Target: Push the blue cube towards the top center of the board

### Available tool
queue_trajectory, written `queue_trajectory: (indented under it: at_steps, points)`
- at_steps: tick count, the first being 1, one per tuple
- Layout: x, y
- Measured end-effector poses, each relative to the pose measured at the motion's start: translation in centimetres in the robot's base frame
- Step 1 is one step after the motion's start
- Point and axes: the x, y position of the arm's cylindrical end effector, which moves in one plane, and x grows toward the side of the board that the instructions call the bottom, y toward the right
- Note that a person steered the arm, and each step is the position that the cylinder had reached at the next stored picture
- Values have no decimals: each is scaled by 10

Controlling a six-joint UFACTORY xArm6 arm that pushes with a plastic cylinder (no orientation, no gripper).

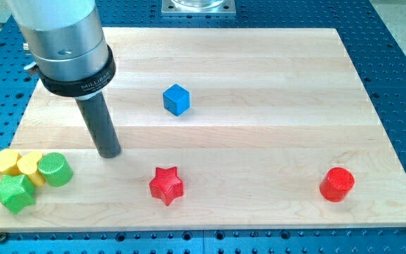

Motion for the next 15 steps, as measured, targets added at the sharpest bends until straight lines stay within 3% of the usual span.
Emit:
queue_trajectory:
  at_steps: [2, 3, 4, 5, 6, 7, 8, 9, 10, 14, 15]
  points:
    - [-86, 64]
    - [-104, 123]
    - [-62, 117]
    - [-64, 163]
    - [-118, 169]
    - [-131, 192]
    - [-145, 161]
    - [-121, 158]
    - [-149, 121]
    - [-218, 162]
    - [-216, 159]
